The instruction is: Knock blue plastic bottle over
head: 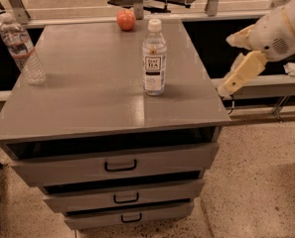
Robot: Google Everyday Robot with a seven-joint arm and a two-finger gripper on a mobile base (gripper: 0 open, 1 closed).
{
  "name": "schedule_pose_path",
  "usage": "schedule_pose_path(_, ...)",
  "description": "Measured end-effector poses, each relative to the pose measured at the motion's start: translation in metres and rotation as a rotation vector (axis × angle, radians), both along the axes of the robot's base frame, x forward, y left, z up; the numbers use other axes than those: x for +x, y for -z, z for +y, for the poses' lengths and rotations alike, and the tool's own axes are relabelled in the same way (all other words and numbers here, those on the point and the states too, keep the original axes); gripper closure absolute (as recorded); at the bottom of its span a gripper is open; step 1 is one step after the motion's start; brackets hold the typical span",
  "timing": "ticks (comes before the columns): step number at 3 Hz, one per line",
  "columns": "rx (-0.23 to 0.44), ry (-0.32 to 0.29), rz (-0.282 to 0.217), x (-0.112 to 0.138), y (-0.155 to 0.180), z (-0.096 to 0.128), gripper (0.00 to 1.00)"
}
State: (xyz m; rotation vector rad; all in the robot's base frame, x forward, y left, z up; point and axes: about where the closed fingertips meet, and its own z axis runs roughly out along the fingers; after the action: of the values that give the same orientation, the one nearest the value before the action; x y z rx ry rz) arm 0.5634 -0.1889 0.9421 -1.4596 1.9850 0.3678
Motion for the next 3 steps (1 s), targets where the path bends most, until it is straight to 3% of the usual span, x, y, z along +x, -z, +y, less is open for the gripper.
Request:
schedule_pose_path(2, 0.22, -0.066, -0.038, 0.047, 0.038, 0.083, 0.0)
schedule_pose_path(3, 0.326, -0.095, -0.028, 0.071, 0.043, 0.115, 0.0)
